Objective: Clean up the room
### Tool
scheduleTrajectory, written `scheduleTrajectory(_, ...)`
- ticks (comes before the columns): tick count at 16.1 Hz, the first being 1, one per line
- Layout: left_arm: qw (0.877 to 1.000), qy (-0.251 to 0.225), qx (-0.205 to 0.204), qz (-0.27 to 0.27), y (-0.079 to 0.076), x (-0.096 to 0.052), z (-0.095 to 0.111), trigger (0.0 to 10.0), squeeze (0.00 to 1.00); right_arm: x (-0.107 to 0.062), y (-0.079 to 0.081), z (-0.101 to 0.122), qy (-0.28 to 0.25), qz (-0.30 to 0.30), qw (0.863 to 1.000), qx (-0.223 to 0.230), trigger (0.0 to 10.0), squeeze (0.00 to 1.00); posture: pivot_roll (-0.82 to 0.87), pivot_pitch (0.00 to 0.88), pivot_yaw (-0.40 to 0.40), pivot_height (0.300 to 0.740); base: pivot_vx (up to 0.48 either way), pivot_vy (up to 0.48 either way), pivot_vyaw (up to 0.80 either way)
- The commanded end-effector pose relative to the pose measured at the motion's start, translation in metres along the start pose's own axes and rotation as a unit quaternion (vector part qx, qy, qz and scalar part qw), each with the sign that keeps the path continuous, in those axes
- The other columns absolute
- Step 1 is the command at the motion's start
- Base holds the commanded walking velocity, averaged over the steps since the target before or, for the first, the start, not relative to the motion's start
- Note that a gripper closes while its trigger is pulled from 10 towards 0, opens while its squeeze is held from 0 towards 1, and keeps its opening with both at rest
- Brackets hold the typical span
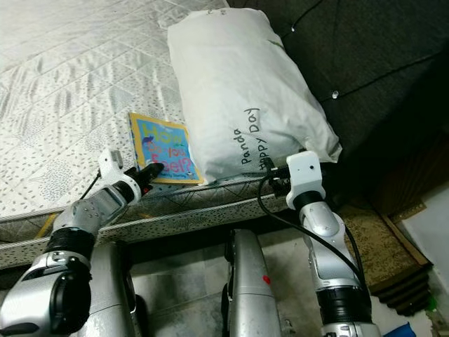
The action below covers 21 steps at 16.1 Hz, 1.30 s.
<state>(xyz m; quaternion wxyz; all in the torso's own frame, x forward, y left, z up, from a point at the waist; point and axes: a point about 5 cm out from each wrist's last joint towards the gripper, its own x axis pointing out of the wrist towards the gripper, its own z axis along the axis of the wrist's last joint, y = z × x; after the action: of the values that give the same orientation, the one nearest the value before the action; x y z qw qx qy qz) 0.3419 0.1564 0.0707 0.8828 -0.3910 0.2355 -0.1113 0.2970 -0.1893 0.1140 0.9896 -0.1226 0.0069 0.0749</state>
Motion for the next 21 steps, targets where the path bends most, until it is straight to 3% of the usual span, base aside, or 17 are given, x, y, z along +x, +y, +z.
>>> scheduleTrajectory(1,1.0,0.012,0.014,0.025,0.008,-0.002,-0.002,0.0,0.0,0.0,-0.002,-0.001,0.002,-0.003,1.0,0.0,10.0,0.0,-0.18,0.101,-0.081,0.51,0.0,0.0,0.0)
scheduleTrajectory(4,0.998,0.002,0.032,0.048,0.019,-0.007,0.006,0.0,0.0,0.001,0.0,-0.001,0.0,-0.001,1.0,0.001,10.0,0.0,-0.18,0.097,-0.081,0.51,0.0,0.0,0.0)
scheduleTrajectory(5,0.998,0.004,0.045,0.054,0.021,-0.007,0.007,10.0,0.95,0.001,-0.001,-0.001,0.001,-0.001,1.0,0.001,10.0,0.0,-0.17,0.095,-0.081,0.51,0.0,0.0,0.0)
scheduleTrajectory(6,0.997,0.005,0.047,0.052,0.022,-0.007,0.005,10.0,1.0,0.001,-0.001,-0.001,0.0,-0.001,1.0,0.001,10.0,0.0,-0.17,0.094,-0.081,0.51,0.0,0.0,0.0)
scheduleTrajectory(14,0.997,0.004,0.061,0.05,0.023,-0.007,0.008,10.0,1.0,0.002,0.001,-0.001,0.0,-0.001,1.0,0.003,10.0,0.0,-0.17,0.097,-0.078,0.51,0.0,0.0,0.0)
scheduleTrajectory(21,0.984,-0.067,0.103,0.131,0.048,-0.028,0.052,10.0,1.0,0.003,0.002,-0.001,-0.002,-0.003,1.0,0.006,10.0,0.0,-0.16,0.092,-0.074,0.51,0.0,0.0,0.0)
